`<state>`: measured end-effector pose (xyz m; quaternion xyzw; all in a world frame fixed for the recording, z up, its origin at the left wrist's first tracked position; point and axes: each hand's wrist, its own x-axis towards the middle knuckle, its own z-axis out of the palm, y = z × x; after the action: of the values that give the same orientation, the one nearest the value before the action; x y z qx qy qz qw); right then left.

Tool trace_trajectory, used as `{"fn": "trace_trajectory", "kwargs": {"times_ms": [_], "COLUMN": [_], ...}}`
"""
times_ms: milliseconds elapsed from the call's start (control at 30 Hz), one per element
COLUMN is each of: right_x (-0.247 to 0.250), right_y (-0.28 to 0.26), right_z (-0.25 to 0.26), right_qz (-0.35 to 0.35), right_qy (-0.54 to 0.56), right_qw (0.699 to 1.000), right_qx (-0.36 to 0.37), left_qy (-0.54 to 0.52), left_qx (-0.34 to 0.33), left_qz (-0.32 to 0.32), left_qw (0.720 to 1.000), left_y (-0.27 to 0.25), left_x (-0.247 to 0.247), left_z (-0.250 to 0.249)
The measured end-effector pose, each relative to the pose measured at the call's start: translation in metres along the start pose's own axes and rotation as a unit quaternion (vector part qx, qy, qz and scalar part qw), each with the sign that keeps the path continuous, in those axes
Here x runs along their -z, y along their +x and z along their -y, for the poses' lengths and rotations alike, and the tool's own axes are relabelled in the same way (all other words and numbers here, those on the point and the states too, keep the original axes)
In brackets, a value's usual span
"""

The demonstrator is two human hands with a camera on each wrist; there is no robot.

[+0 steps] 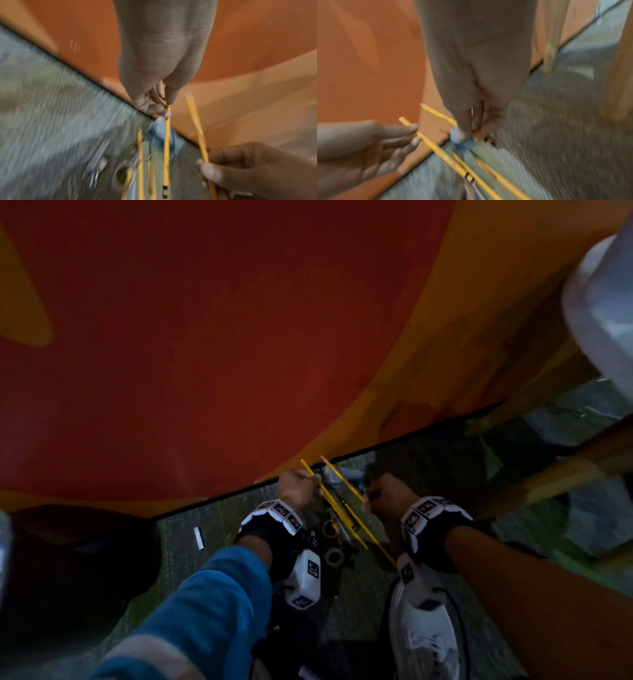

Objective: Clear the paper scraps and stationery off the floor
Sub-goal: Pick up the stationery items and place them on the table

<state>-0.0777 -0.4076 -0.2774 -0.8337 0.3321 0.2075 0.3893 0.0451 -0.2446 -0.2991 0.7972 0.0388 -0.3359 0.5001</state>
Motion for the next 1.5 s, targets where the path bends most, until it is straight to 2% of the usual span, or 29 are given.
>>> {"fn": "trace_trajectory", "kwargs": {"times_ms": [67, 200, 267, 367, 600, 767, 833, 933, 1100, 1167, 1300, 1400, 1500], "right_x": [0.024, 0.066, 0.086, 0.118, 0.171, 0.188, 0.204, 0.229, 0.268, 0.282, 0.308, 0.326, 0.336], "right_y": [-0.025, -0.084, -0.113, -0.166, -0.26, -0.293, -0.306, -0.324, -0.353, -0.36, -0.363, -0.353, -0.335], "right_z": [0.016, 0.048, 0.065, 0.093, 0.125, 0.11, 0.107, 0.103, 0.1, 0.099, 0.088, 0.071, 0.053], "right_qz": [-0.003, -0.019, -0.017, -0.012, -0.058, -0.119, -0.151, -0.189, -0.21, -0.264, -0.432, -0.547, -0.598], "right_qy": [0.012, 0.115, 0.184, 0.215, 0.189, 0.068, 0.1, 0.253, 0.466, 0.462, 0.383, 0.313, 0.284], "right_qw": [0.999, 0.991, 0.98, 0.97, 0.965, 0.973, 0.965, 0.923, 0.812, 0.788, 0.75, 0.718, 0.708], "right_qx": [0.031, 0.072, 0.08, 0.109, 0.174, 0.186, 0.189, 0.221, 0.283, 0.309, 0.324, 0.295, 0.244], "left_qy": [-0.017, -0.053, -0.038, -0.011, 0.023, 0.019, 0.011, 0.014, -0.017, -0.044, -0.085, -0.08, -0.038], "left_qx": [-0.027, -0.096, -0.138, -0.182, -0.233, -0.304, -0.324, -0.375, -0.406, -0.429, -0.467, -0.487, -0.502], "left_qz": [0.005, -0.042, -0.063, -0.064, 0.008, 0.01, 0.012, 0.008, -0.026, -0.032, -0.039, -0.024, 0.001], "left_qw": [0.999, 0.993, 0.988, 0.981, 0.972, 0.952, 0.946, 0.927, 0.913, 0.902, 0.879, 0.87, 0.864], "left_y": [-0.019, -0.072, -0.103, -0.148, -0.236, -0.269, -0.275, -0.285, -0.297, -0.304, -0.306, -0.303, -0.302], "left_x": [0.014, 0.043, 0.056, 0.071, 0.082, 0.068, 0.06, 0.047, 0.017, 0.002, -0.032, -0.061, -0.089], "left_z": [-0.025, -0.078, -0.103, -0.138, -0.198, -0.205, -0.21, -0.227, -0.27, -0.288, -0.326, -0.35, -0.37]}}
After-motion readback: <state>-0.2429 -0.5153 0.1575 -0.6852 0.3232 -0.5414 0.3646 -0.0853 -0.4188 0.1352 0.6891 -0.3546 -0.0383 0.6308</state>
